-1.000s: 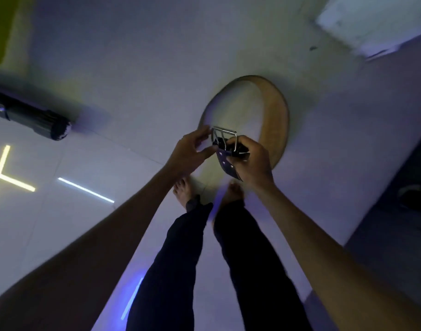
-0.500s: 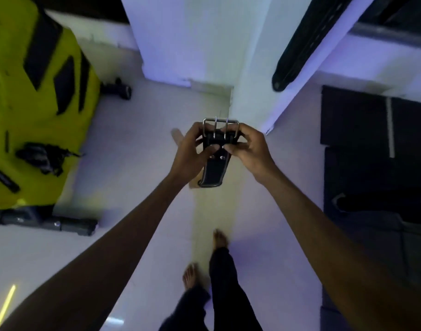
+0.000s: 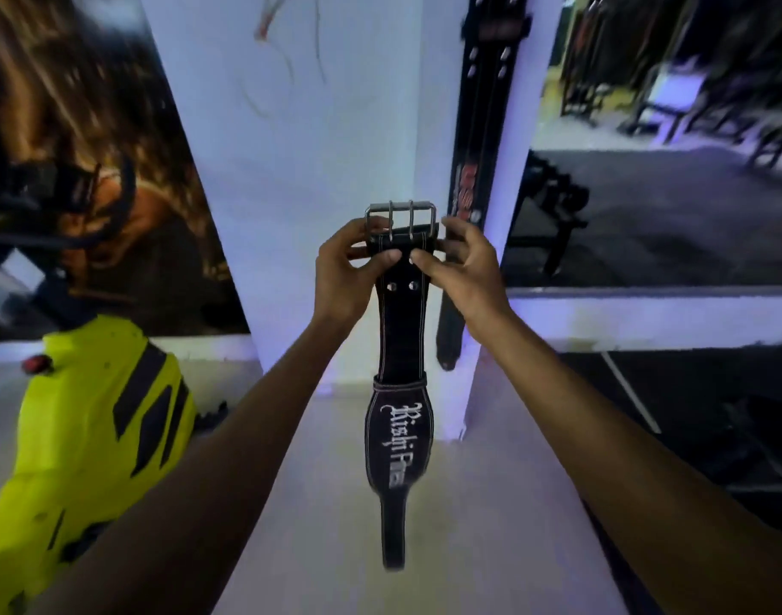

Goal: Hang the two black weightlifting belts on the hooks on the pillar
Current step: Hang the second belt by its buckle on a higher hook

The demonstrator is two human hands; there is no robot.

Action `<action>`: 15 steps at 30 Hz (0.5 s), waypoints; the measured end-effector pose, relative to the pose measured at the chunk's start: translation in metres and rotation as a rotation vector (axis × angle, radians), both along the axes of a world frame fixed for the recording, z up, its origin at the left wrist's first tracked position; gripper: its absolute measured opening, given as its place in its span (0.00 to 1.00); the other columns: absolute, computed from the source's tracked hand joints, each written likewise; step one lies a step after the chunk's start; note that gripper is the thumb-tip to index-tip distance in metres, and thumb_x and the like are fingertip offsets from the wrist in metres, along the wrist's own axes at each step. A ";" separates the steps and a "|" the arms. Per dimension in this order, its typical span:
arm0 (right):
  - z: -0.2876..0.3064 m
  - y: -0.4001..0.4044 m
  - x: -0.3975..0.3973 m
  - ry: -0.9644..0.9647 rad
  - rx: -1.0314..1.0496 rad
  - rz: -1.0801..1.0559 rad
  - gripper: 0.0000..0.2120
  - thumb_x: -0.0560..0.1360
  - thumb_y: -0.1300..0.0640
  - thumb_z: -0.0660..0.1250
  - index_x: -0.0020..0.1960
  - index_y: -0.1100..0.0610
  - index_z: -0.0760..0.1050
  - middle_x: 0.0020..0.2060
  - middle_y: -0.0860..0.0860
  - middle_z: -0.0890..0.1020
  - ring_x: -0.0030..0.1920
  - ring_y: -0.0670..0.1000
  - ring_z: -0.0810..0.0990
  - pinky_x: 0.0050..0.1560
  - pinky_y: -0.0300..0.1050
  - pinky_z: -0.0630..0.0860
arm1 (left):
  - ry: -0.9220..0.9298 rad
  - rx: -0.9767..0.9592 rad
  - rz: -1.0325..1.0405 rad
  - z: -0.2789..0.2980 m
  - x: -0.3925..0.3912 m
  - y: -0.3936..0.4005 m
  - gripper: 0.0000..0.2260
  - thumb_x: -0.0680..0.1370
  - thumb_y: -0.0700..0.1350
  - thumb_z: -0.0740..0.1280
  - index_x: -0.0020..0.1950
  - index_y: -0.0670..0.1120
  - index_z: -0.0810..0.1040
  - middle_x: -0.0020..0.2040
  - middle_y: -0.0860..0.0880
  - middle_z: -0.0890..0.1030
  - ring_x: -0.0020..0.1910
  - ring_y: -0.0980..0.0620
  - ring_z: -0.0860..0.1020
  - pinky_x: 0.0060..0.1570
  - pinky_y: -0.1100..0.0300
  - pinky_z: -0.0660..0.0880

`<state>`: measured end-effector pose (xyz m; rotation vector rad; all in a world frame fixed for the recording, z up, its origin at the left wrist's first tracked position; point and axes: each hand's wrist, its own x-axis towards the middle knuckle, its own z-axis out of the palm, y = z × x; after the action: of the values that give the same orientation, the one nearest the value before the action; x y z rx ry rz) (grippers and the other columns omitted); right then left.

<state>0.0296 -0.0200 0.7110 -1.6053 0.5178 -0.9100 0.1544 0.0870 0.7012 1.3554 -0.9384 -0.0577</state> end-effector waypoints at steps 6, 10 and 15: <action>0.099 -0.002 -0.046 -0.056 -0.046 -0.053 0.08 0.74 0.55 0.74 0.42 0.58 0.79 0.38 0.56 0.85 0.36 0.51 0.81 0.40 0.45 0.78 | 0.106 -0.185 -0.096 0.099 -0.043 -0.020 0.12 0.72 0.35 0.77 0.53 0.44 0.84 0.50 0.40 0.87 0.50 0.37 0.86 0.54 0.37 0.83; 0.143 -0.005 -0.074 -0.149 -0.117 -0.103 0.15 0.73 0.54 0.75 0.51 0.66 0.80 0.47 0.66 0.85 0.43 0.57 0.81 0.48 0.64 0.80 | 0.064 -0.247 -0.150 0.153 -0.072 -0.029 0.10 0.74 0.34 0.75 0.50 0.47 0.83 0.48 0.42 0.86 0.48 0.43 0.86 0.54 0.41 0.84; 0.174 -0.009 -0.109 -0.242 -0.146 -0.044 0.04 0.75 0.62 0.72 0.49 0.55 0.80 0.44 0.55 0.86 0.45 0.51 0.84 0.55 0.56 0.81 | -0.001 -0.314 -0.135 0.207 -0.104 -0.044 0.09 0.73 0.36 0.75 0.51 0.46 0.83 0.48 0.44 0.87 0.50 0.43 0.86 0.55 0.42 0.84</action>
<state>-0.0790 -0.0292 0.8846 -1.5915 0.3239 -1.1796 0.0508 0.0425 0.9083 1.0025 -0.9937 -0.0115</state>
